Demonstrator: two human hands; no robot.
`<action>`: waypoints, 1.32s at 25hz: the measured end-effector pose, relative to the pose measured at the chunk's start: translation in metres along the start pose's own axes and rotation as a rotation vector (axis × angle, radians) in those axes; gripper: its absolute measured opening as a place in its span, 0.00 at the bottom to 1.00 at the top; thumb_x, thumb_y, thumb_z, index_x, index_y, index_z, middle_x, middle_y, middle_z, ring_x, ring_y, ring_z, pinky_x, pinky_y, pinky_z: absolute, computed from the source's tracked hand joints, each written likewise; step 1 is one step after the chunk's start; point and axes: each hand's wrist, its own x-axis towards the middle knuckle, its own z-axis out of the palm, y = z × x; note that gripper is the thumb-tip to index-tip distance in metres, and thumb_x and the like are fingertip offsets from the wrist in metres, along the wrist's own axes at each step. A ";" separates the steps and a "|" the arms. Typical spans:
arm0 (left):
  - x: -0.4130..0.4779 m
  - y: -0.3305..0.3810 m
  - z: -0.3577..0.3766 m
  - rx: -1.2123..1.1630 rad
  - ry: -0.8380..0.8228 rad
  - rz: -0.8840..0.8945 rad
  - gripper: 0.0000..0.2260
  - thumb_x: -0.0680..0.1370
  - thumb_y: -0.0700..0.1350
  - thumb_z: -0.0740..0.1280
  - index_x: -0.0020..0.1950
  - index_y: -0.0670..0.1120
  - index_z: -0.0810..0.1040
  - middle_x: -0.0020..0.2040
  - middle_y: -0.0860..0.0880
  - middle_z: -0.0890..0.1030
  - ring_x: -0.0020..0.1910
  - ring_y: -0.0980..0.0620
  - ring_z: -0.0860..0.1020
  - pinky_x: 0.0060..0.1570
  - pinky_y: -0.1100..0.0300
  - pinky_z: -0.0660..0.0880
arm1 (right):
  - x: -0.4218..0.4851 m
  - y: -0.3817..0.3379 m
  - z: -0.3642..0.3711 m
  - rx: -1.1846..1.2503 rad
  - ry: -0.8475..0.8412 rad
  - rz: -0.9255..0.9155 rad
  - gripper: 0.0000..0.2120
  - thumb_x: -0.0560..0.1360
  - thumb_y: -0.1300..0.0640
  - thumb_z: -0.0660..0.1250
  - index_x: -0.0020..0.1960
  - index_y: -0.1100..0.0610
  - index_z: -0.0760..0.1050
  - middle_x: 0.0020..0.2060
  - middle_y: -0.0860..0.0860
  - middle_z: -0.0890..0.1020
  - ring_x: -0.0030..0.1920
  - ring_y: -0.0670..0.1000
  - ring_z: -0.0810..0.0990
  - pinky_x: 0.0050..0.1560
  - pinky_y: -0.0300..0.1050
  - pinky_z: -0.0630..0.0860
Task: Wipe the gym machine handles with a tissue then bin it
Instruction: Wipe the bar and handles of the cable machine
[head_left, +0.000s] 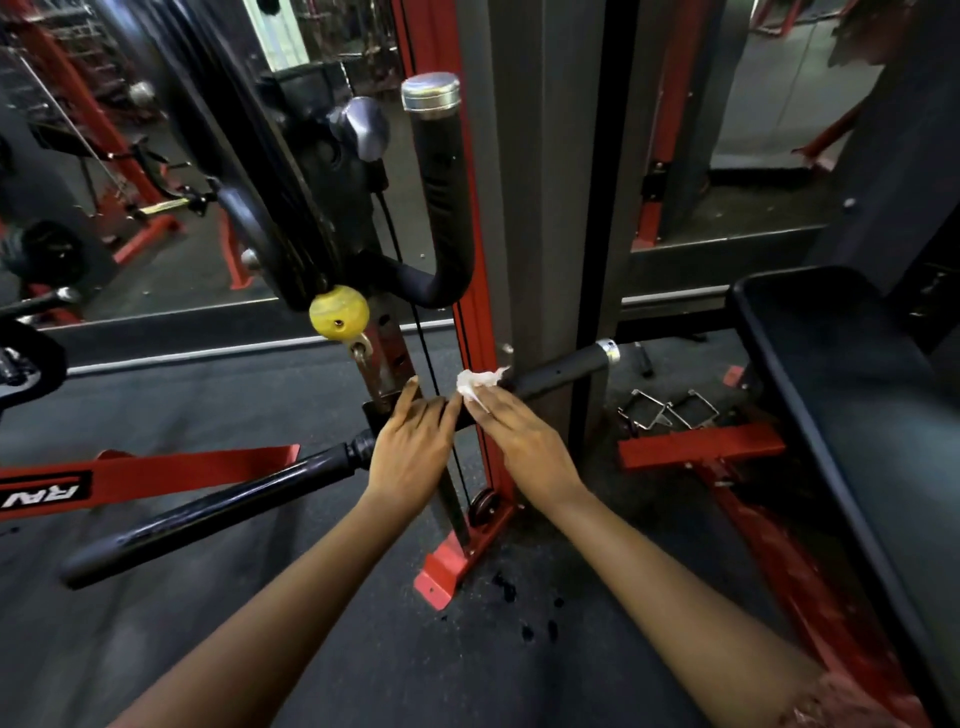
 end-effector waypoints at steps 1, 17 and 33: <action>-0.001 0.000 0.000 -0.005 -0.009 -0.001 0.22 0.66 0.36 0.69 0.60 0.37 0.76 0.45 0.42 0.82 0.45 0.44 0.82 0.68 0.50 0.54 | -0.001 0.010 -0.004 -0.030 -0.004 -0.039 0.32 0.60 0.76 0.59 0.63 0.62 0.73 0.62 0.56 0.77 0.61 0.55 0.76 0.60 0.46 0.70; -0.001 0.004 0.004 -0.073 -0.018 0.001 0.30 0.64 0.38 0.76 0.65 0.40 0.73 0.49 0.44 0.81 0.49 0.45 0.81 0.66 0.51 0.58 | -0.022 0.023 -0.008 -0.002 0.089 0.089 0.26 0.68 0.72 0.54 0.64 0.61 0.73 0.62 0.55 0.76 0.63 0.53 0.74 0.65 0.45 0.69; 0.005 0.007 0.002 -0.105 -0.035 -0.032 0.27 0.66 0.40 0.76 0.63 0.40 0.75 0.47 0.44 0.82 0.47 0.44 0.81 0.63 0.52 0.60 | -0.021 0.074 -0.016 -0.058 0.189 0.194 0.27 0.67 0.77 0.57 0.64 0.62 0.72 0.63 0.56 0.76 0.65 0.54 0.72 0.67 0.47 0.66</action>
